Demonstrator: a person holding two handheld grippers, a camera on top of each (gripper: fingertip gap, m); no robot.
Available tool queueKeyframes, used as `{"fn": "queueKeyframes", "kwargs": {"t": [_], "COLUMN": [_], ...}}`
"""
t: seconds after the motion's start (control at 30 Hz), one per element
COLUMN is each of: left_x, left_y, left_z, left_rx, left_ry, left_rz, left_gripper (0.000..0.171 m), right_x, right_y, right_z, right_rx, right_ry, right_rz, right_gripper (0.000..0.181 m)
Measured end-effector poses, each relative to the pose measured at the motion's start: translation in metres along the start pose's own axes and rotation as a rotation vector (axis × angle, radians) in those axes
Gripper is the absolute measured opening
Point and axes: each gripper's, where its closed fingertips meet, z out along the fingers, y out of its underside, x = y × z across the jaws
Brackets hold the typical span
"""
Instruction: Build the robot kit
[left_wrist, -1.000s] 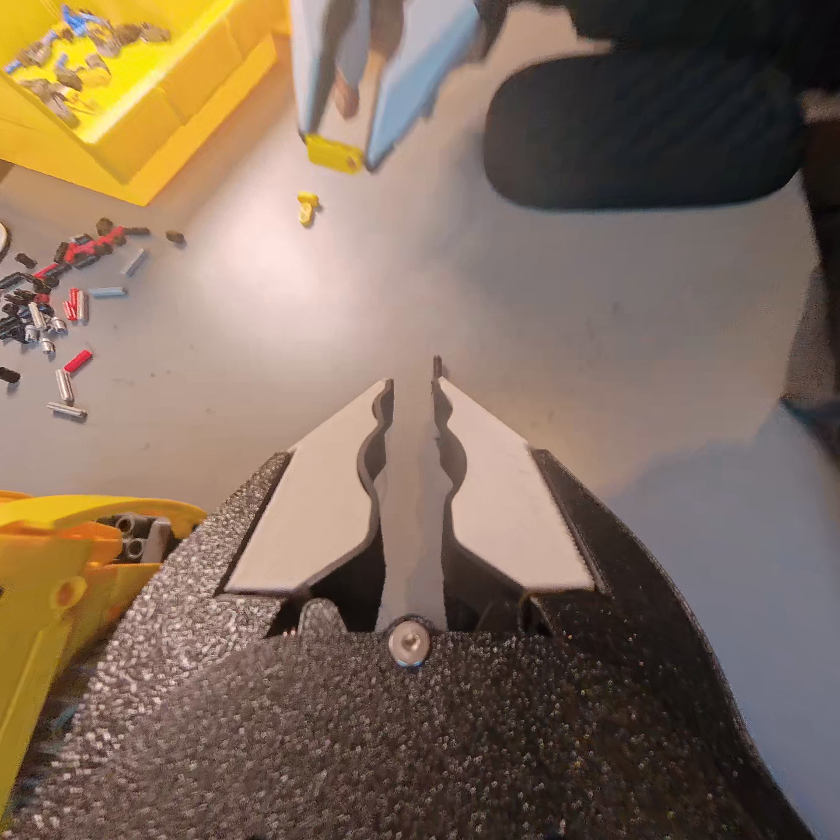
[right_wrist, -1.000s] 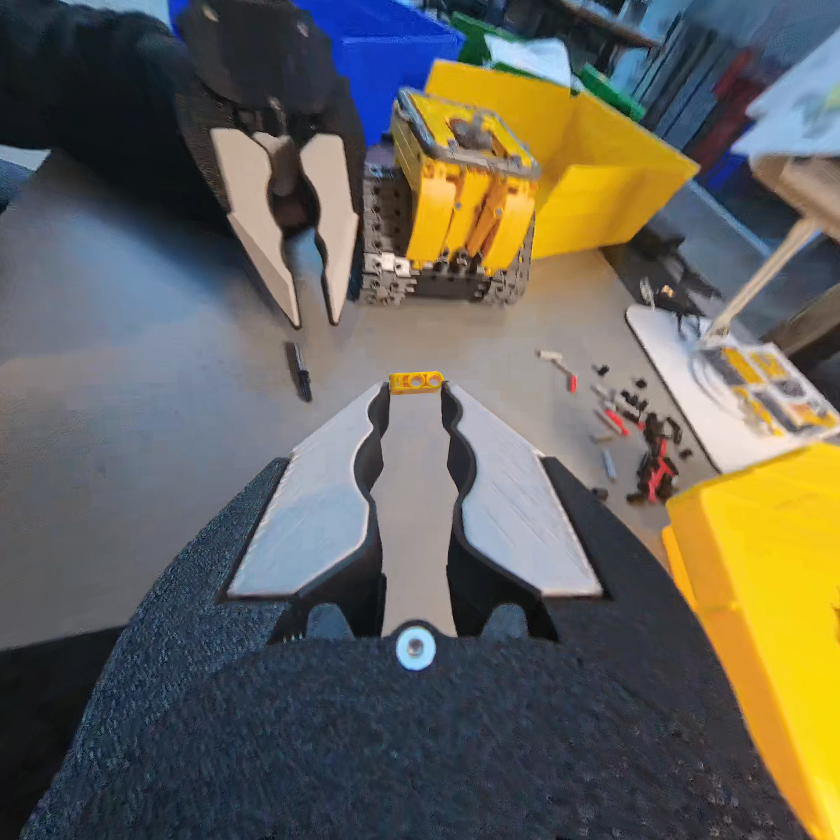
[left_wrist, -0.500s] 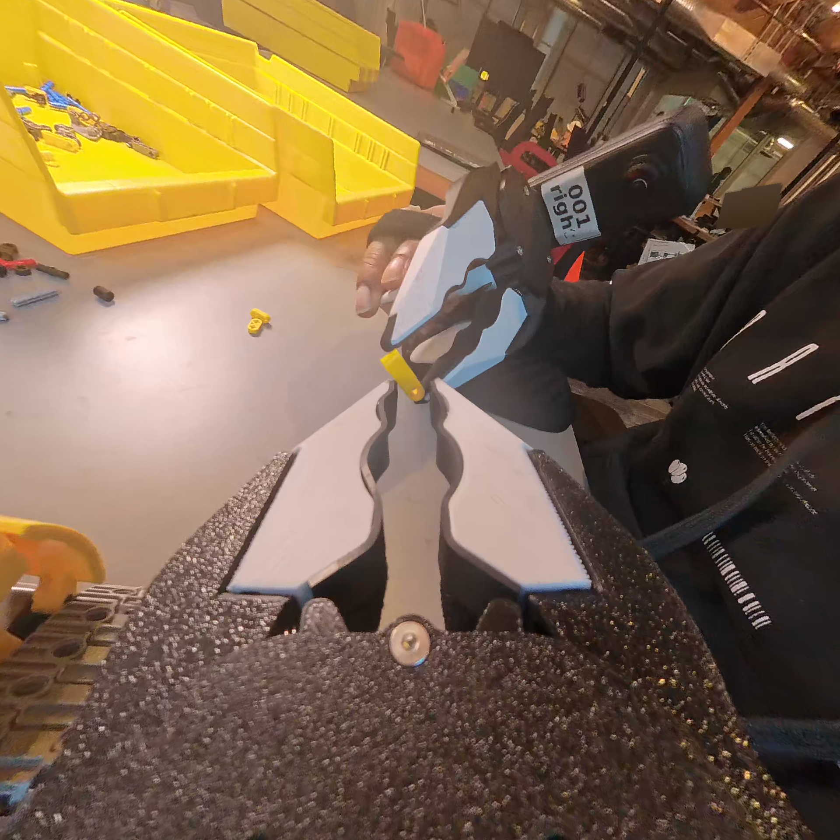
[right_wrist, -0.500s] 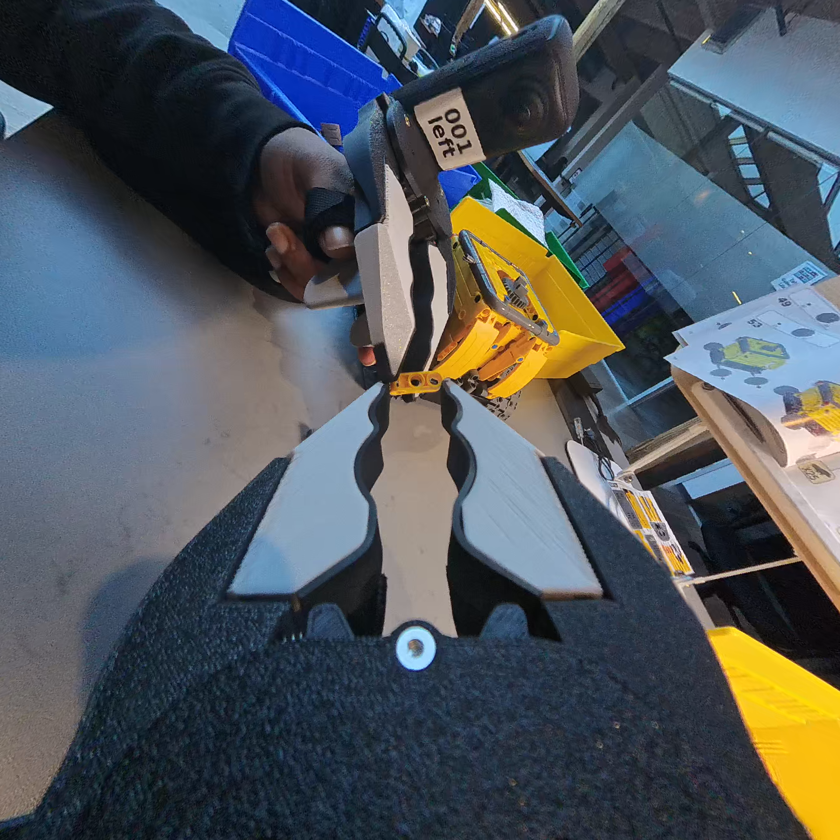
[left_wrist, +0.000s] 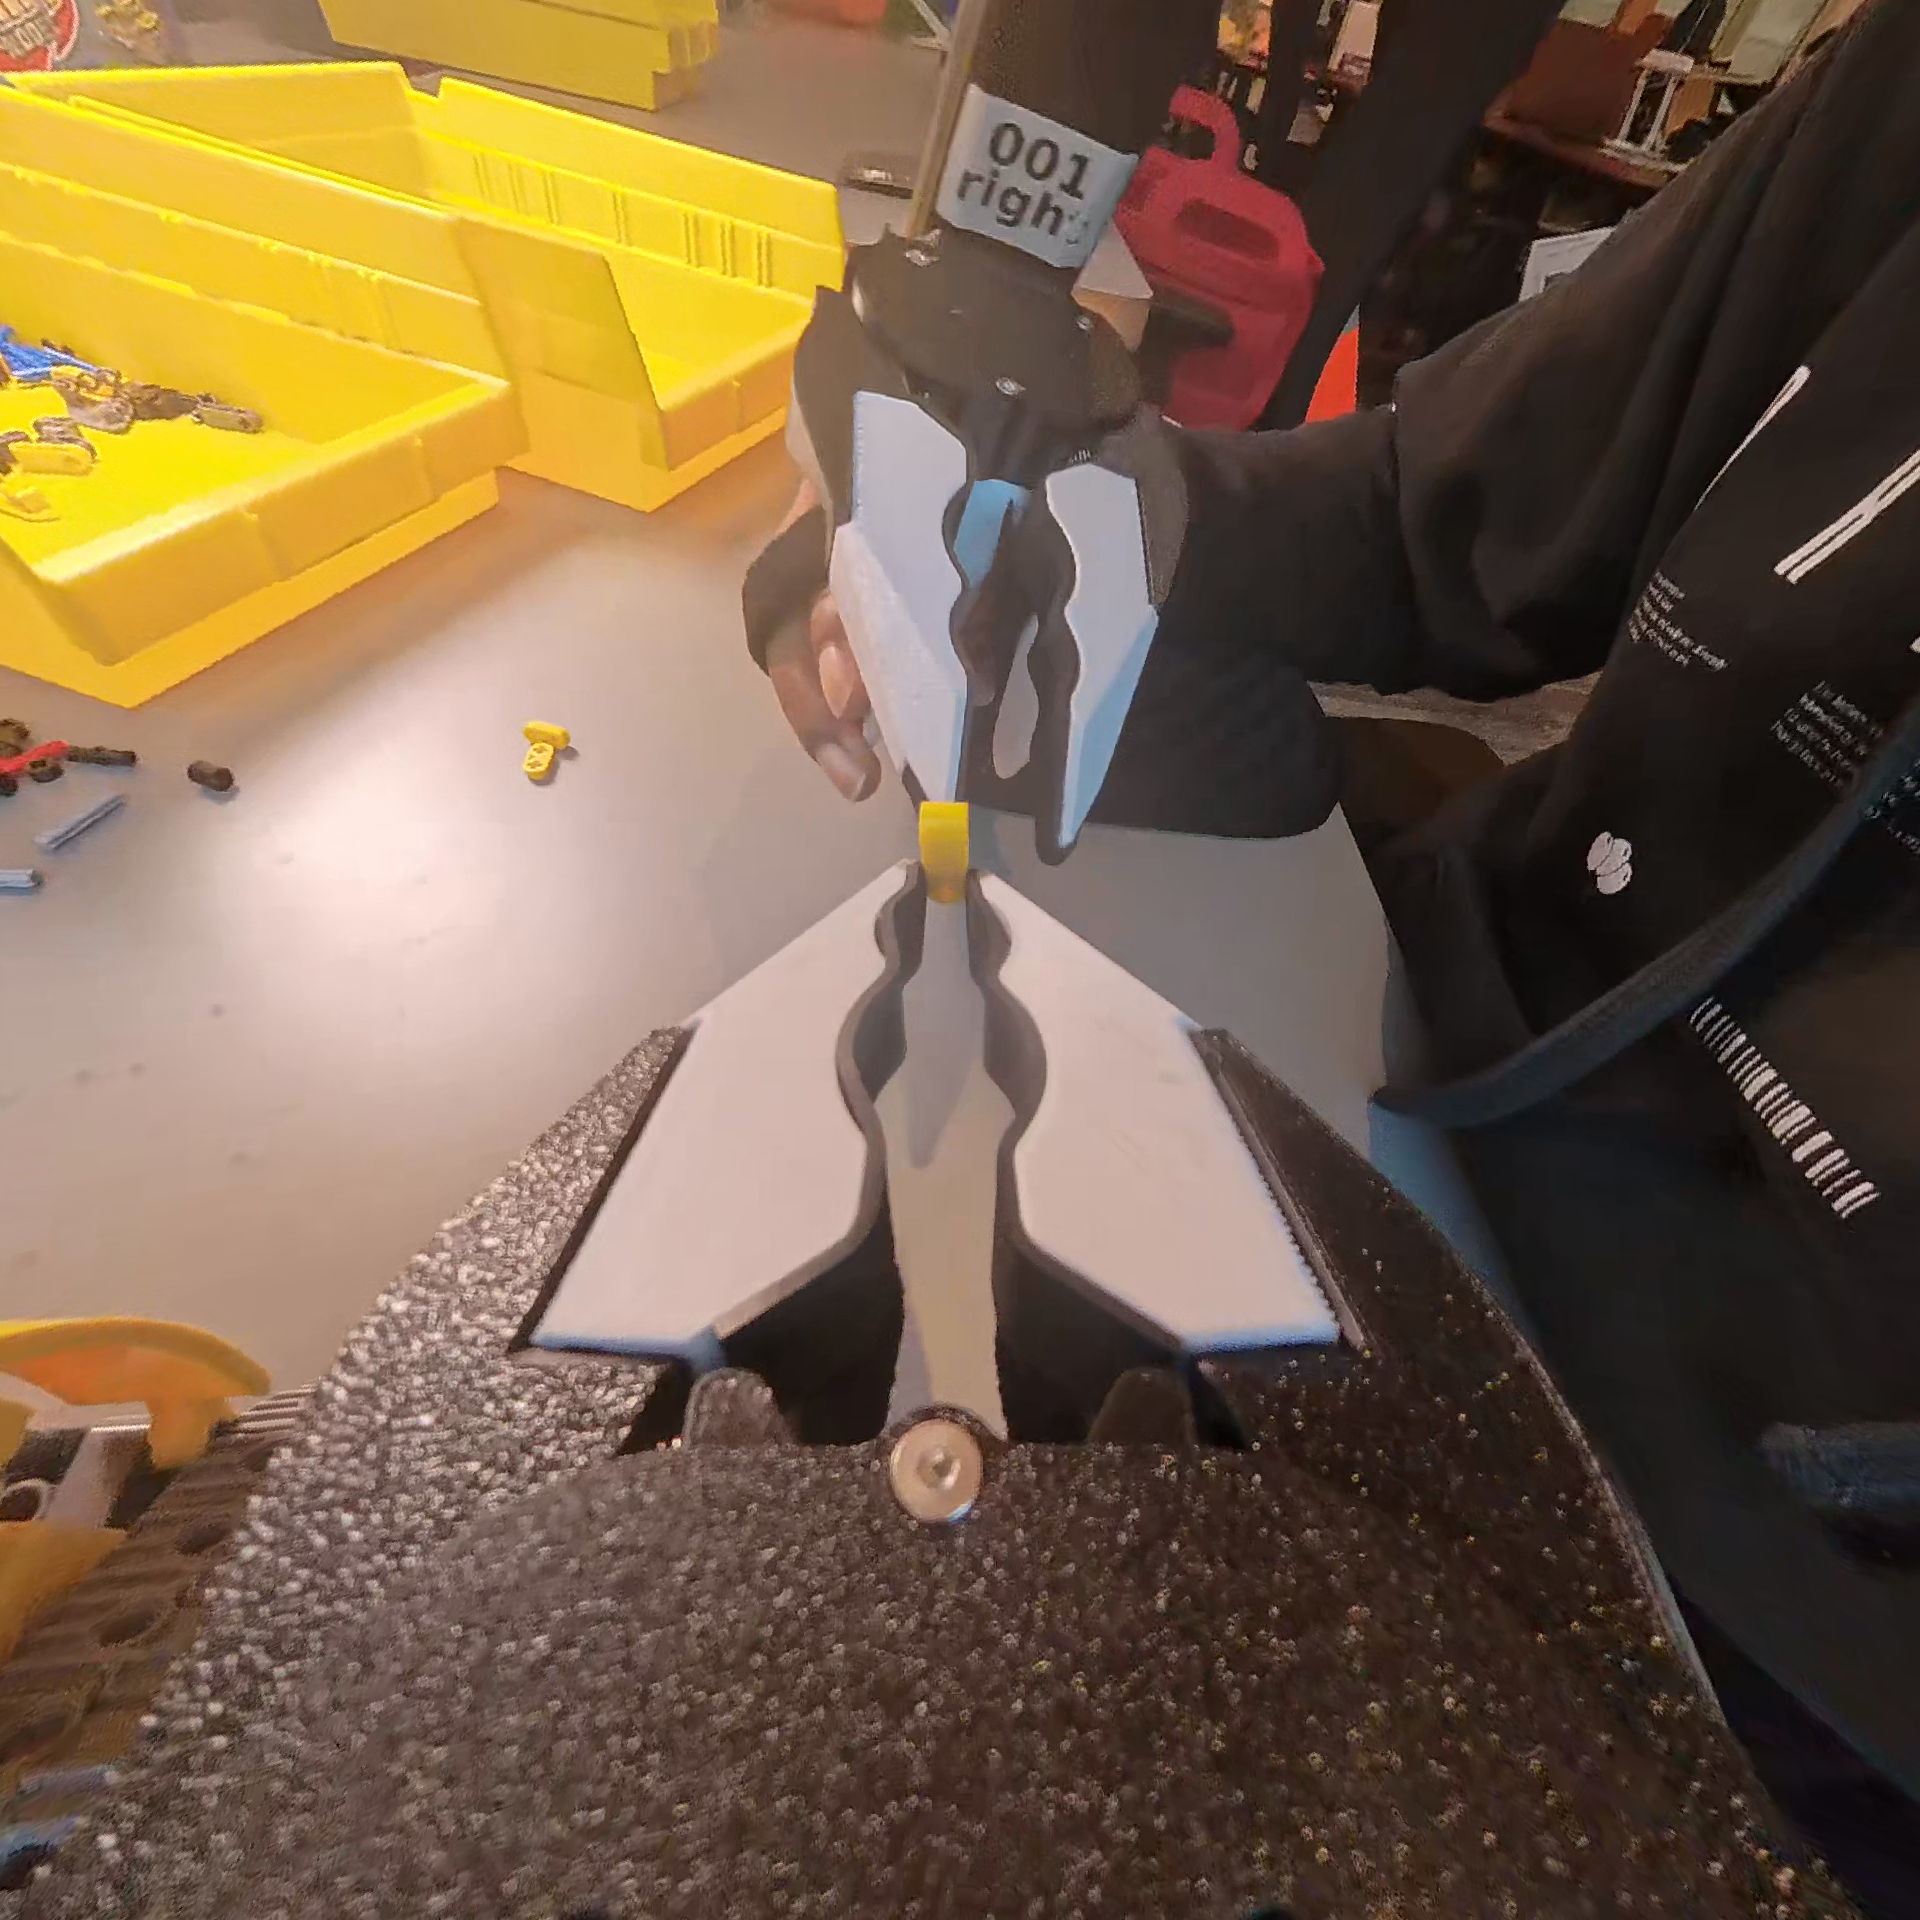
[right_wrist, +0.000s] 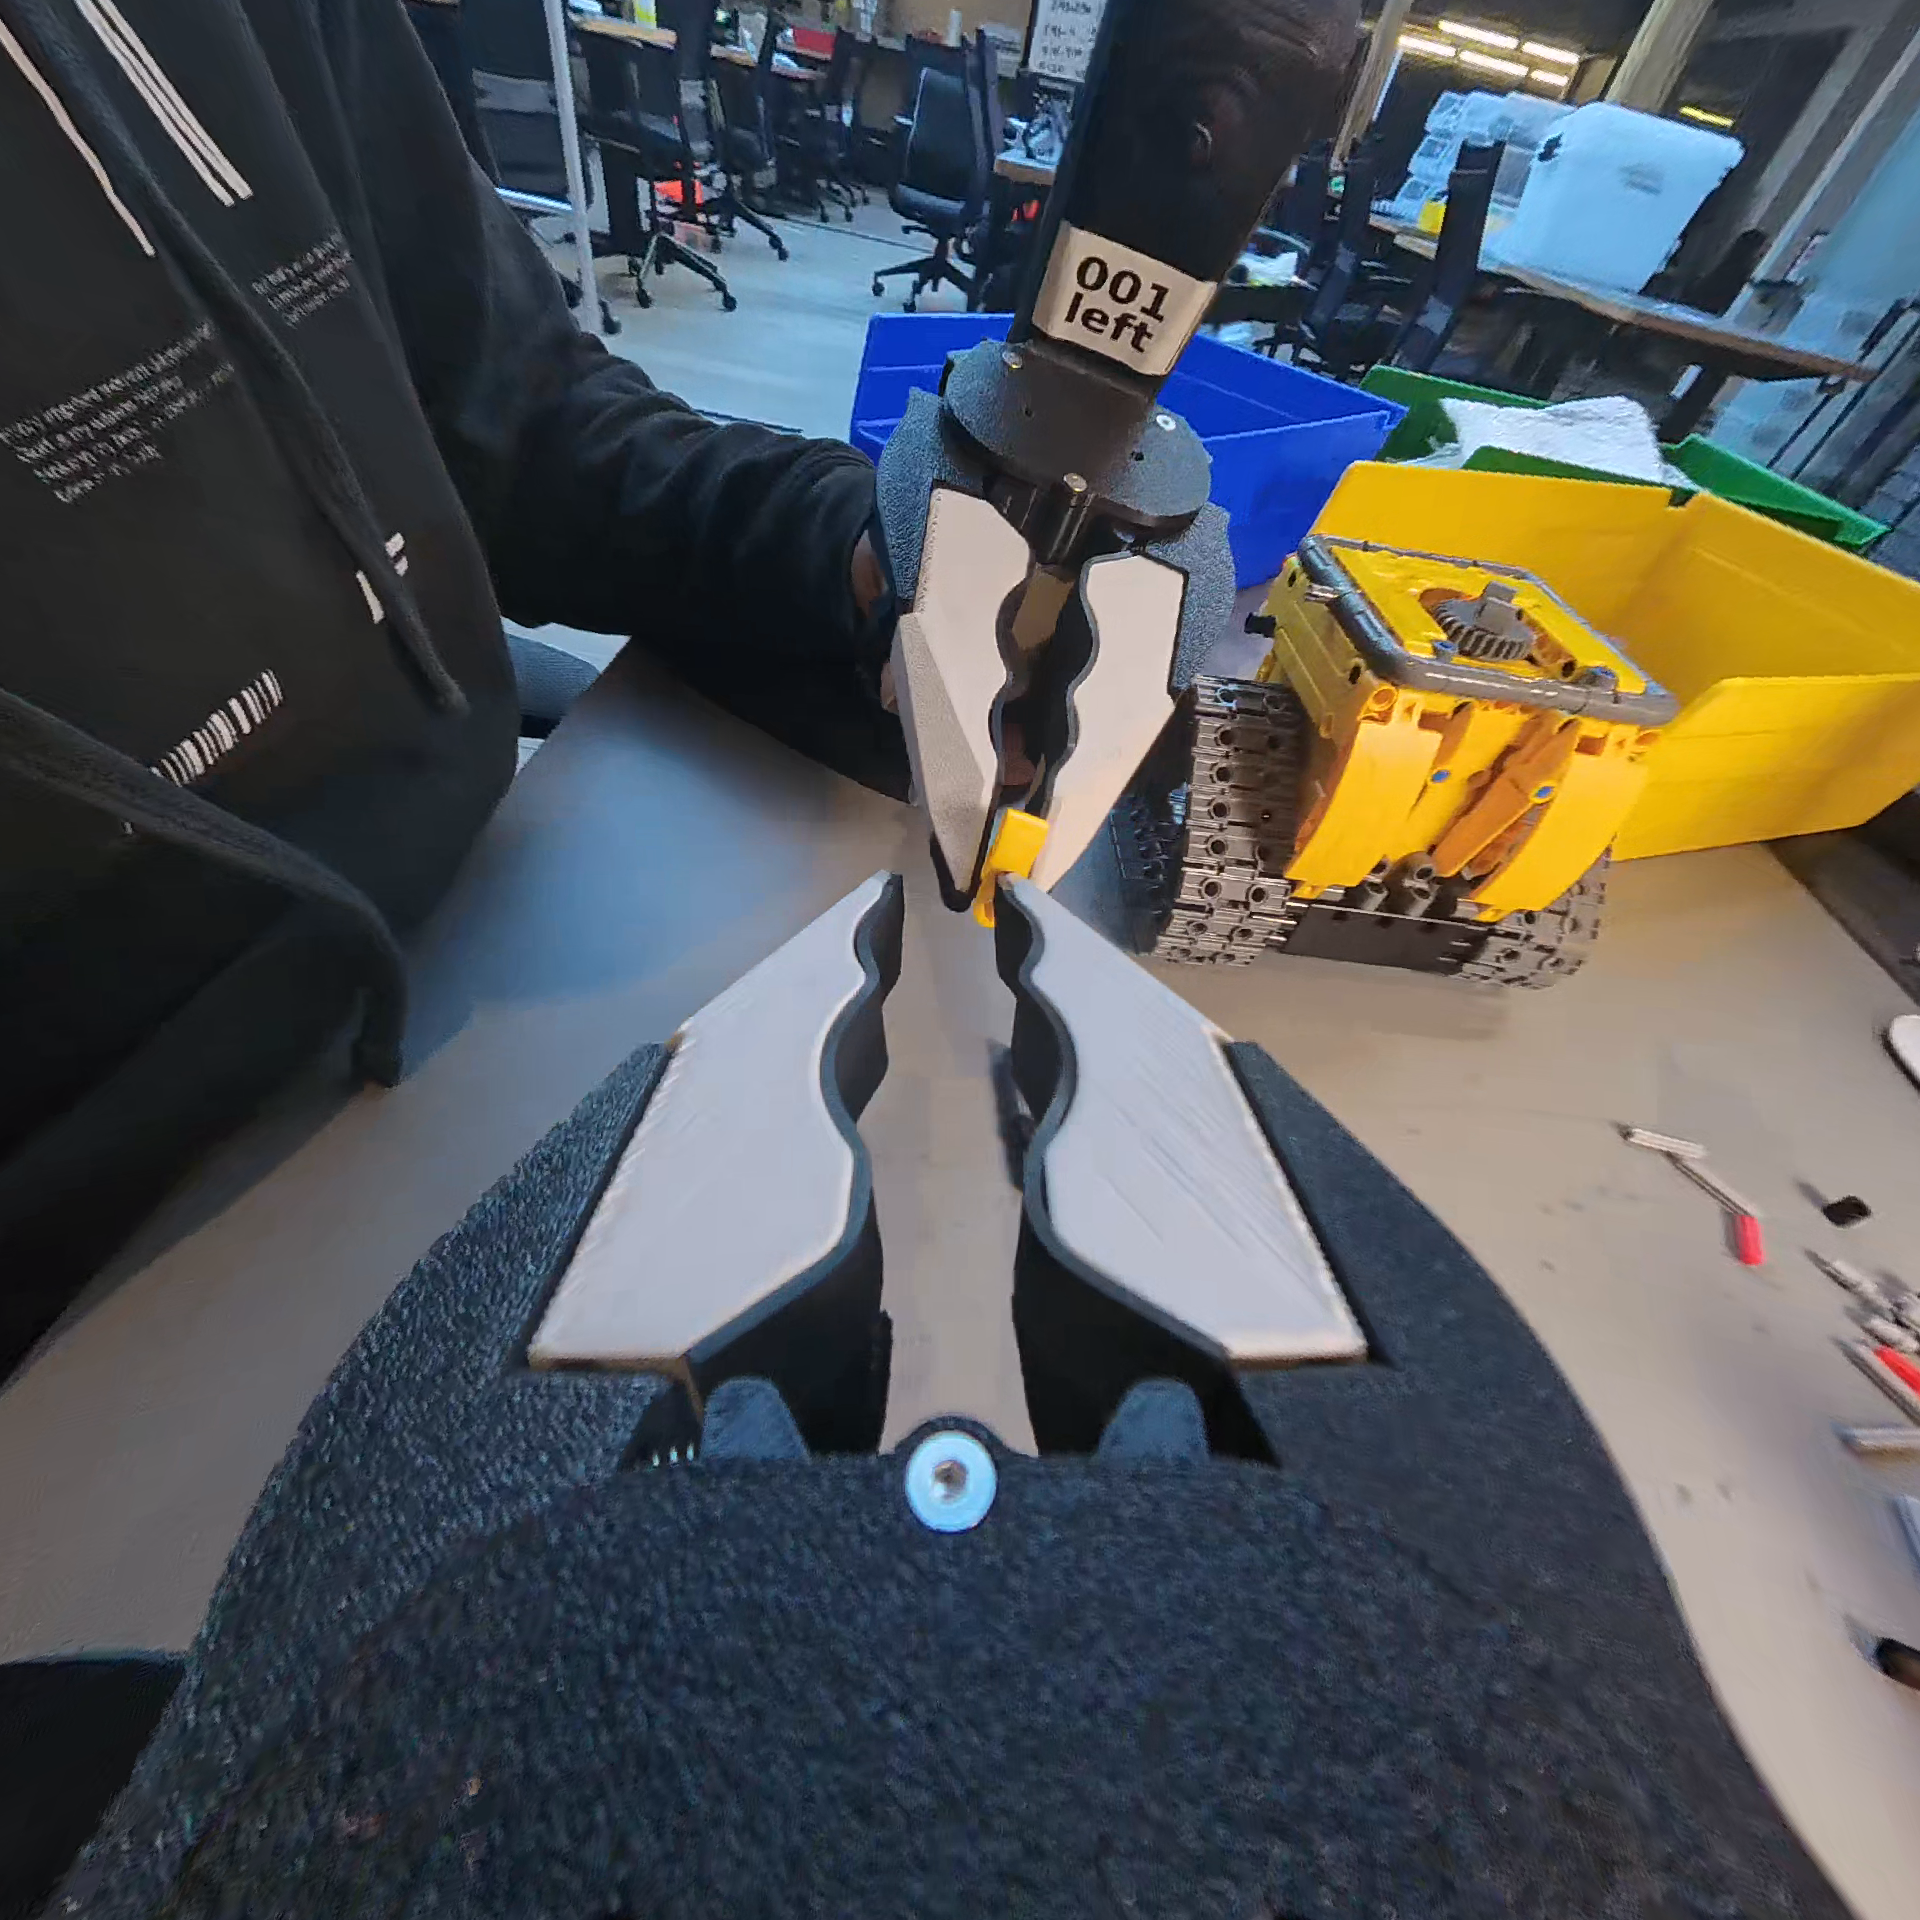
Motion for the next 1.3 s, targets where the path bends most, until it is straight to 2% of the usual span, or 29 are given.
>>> {"fn": "queueKeyframes", "kwargs": {"t": [0.33, 0.43, 0.5, 0.9, 1.07, 1.3], "left_x": [0.0028, 0.0053, 0.0053, 0.0015, 0.0033, 0.0022], "left_y": [0.0018, 0.0060, 0.0047, -0.0017, -0.0021, 0.0008], "left_z": [0.0039, 0.0073, 0.0072, 0.0045, 0.0048, 0.0060], "left_rx": [-0.016, -0.037, -0.028, 0.018, 0.012, -0.001], "left_ry": [-0.019, -0.013, -0.011, -0.020, -0.024, -0.025], "left_rz": [0.064, 0.082, 0.074, 0.034, 0.052, 0.041], "left_gripper": [0.006, 0.006, 0.006, 0.006, 0.005, 0.006], "right_x": [0.0034, 0.0021, 0.0033, 0.0097, 0.0055, 0.0071], "right_y": [-0.0005, 0.0050, 0.0032, -0.0032, 0.0011, 0.0023], "right_z": [-0.0010, 0.0029, 0.0013, -0.0049, -0.0014, -0.0019], "right_rx": [0.003, -0.037, -0.021, 0.039, 0.010, 0.006], "right_ry": [-0.003, 0.006, -0.003, -0.005, -0.015, -0.016], "right_rz": [0.053, 0.036, 0.063, 0.120, 0.101, 0.112], "right_gripper": [0.020, 0.014, 0.009, 0.008, 0.012, 0.008]}}
